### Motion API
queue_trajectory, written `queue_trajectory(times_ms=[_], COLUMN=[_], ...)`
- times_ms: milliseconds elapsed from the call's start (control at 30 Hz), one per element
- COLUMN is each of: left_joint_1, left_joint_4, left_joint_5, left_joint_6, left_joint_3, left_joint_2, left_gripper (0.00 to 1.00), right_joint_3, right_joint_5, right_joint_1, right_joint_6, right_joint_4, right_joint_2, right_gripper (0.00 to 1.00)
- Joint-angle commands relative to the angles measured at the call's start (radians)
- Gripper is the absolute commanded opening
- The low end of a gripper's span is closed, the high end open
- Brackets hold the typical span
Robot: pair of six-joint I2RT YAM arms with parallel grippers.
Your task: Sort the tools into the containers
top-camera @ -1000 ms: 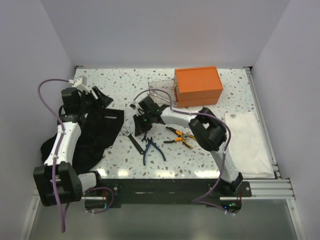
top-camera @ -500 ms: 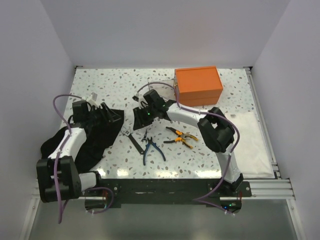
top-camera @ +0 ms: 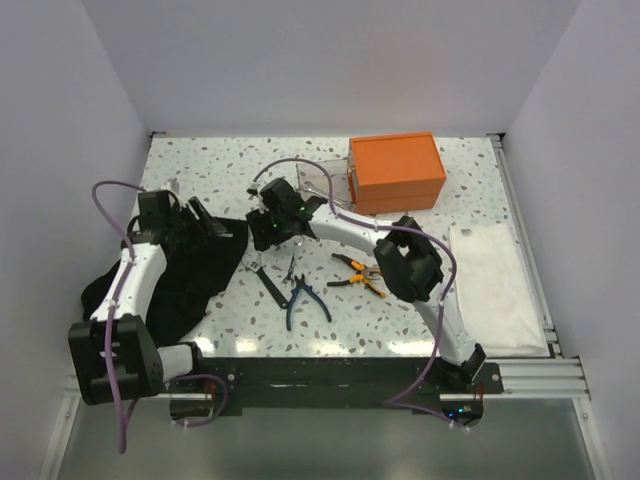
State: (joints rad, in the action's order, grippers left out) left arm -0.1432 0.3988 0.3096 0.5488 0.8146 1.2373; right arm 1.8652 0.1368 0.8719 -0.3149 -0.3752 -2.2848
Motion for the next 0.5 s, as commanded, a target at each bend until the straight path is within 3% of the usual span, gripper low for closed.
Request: queue_trajectory(times_ms=[0, 467], left_joint_1=[-0.029, -0.039], left_joint_4=[0.129, 0.118], left_joint_5=[-0.083, -0.06], left_joint_6=[0.031, 0.014], left_joint_3=[0.074, 0.009], left_joint_2=[-0.056, -0.11], left_gripper=[0.65, 0.66], right_joint_3=[0.052, 0.134], right_joint_5=[-0.065, -0.083], right_joint_1=[0.022, 0.064], right_joint_6=[0.022, 0.023], right_joint_4=[-0.048, -0.059], right_joint_2=[-0.025, -0.099], right_gripper=[0.56, 0.56])
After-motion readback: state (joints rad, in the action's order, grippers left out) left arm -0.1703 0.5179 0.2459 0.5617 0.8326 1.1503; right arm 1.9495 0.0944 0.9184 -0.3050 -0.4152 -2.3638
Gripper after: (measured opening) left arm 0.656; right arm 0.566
